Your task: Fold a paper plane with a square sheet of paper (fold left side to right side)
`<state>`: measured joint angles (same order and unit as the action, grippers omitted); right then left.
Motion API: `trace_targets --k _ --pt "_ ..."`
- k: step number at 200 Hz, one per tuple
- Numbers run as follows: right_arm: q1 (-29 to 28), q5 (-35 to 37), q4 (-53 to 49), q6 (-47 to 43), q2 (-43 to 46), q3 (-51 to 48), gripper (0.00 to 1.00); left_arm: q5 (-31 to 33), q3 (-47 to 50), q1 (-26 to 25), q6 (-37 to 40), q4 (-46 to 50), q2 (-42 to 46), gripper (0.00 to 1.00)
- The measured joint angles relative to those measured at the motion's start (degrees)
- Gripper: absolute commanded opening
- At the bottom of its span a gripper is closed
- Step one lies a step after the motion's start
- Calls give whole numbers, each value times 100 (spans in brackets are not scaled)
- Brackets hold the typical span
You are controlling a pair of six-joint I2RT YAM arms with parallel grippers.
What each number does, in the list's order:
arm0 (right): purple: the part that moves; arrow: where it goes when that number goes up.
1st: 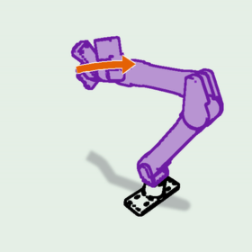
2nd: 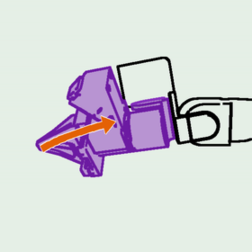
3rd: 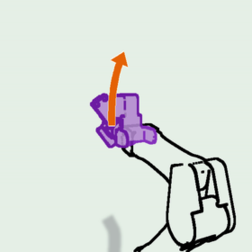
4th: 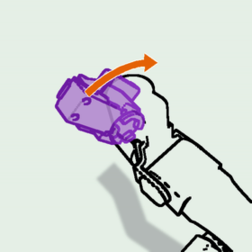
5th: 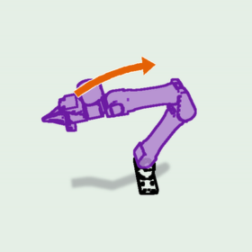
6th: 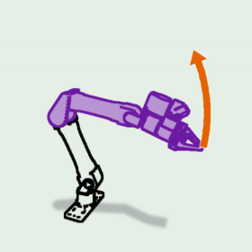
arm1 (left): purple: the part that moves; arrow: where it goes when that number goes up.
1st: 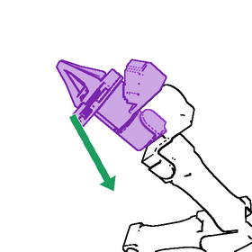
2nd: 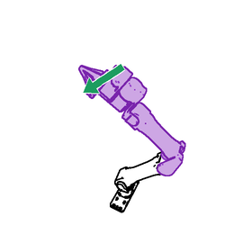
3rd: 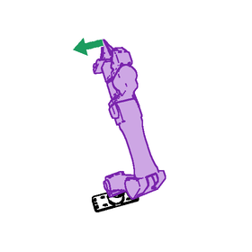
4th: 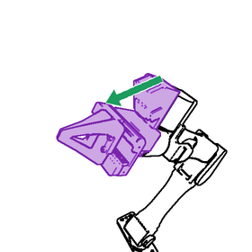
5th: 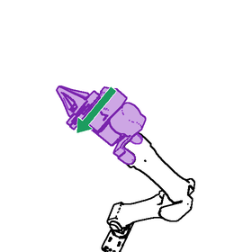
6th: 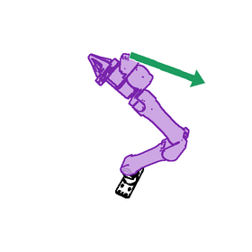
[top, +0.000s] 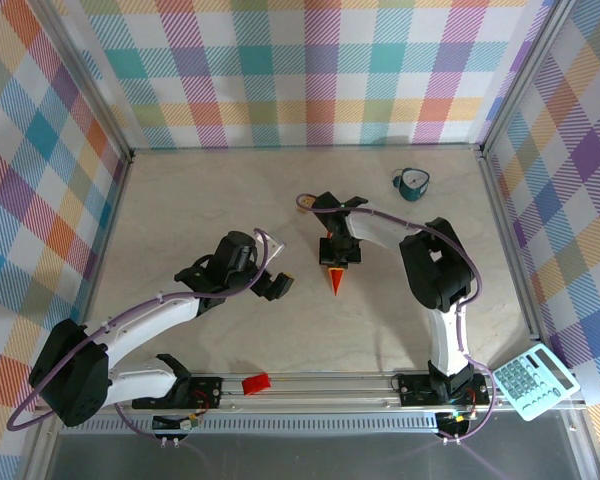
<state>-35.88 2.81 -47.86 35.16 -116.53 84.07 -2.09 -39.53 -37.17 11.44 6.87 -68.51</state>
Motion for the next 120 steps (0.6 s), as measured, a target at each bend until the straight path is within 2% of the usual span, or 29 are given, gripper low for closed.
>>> trace_targets --k 50,101,120 --pt "28 -94 39 13 -57 0 17 0 0 0 2 0 0 100" --pt "28 -153 105 46 -87 -2 26 66 0 0 17 2 0 100" --pt "28 -177 138 79 -87 -2 34 68 0 0 17 4 0 100"
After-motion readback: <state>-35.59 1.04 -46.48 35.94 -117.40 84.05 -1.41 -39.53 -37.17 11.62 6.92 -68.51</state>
